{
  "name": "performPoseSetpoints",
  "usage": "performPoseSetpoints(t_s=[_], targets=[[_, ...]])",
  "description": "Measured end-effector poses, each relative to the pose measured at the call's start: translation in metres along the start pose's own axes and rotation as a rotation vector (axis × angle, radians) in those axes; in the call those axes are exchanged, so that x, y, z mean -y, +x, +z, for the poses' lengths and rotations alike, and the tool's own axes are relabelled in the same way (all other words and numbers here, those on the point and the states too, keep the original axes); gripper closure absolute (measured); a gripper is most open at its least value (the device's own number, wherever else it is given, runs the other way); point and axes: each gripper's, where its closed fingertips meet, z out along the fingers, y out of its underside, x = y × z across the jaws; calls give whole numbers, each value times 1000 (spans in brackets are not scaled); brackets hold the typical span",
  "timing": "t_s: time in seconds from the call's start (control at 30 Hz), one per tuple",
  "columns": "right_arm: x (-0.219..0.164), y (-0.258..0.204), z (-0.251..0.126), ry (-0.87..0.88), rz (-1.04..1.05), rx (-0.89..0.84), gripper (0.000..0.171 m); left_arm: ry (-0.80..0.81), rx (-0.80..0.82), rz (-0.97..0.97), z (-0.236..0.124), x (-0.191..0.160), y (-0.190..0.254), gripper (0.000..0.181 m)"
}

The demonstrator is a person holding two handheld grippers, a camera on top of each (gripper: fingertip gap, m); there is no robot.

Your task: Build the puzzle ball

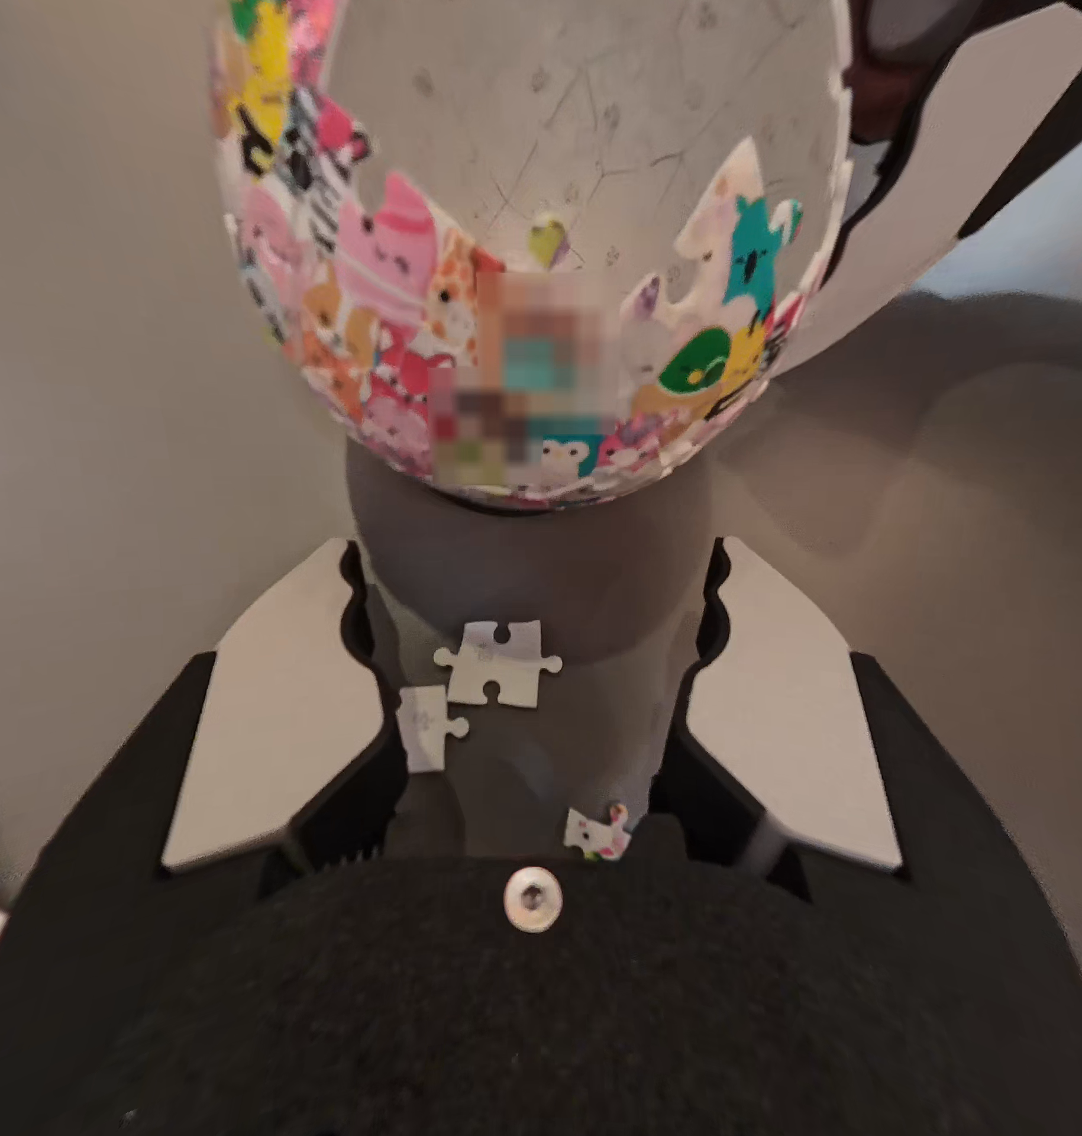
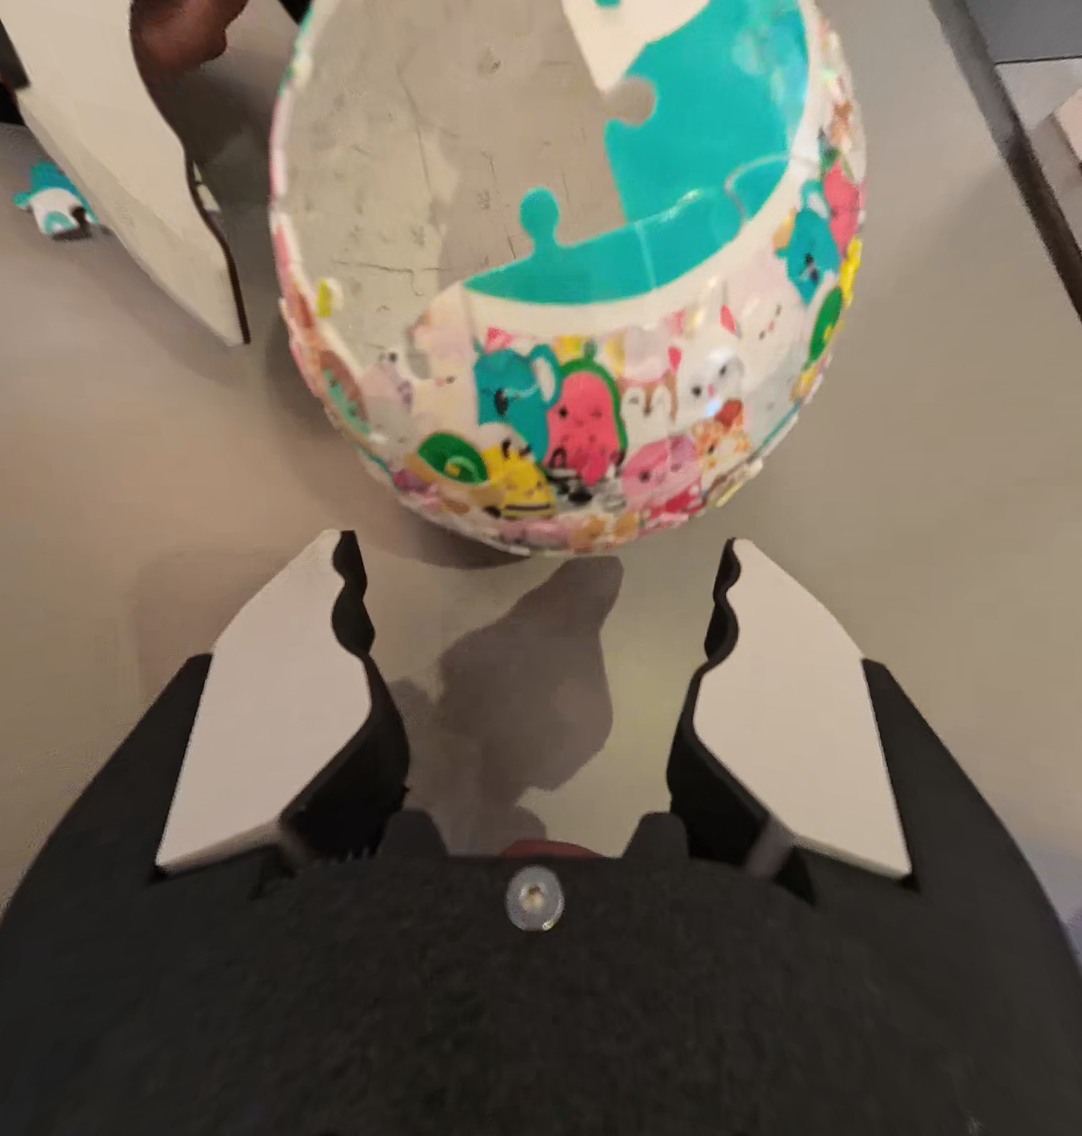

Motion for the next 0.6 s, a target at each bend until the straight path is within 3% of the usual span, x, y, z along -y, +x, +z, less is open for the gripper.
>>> performPoseSetpoints(t_s=[0.2, 0.4, 0.6], targets=[[-6, -1, 27, -49, -15, 43, 65, -57, -24, 59, 17, 4, 5, 82], [4, -10, 24, 49, 191, 127, 68, -53, -26, 51, 15, 9, 9, 84], [5, -16, 25, 14, 233, 60, 67, -65, 3, 47, 18, 13, -2, 78]])
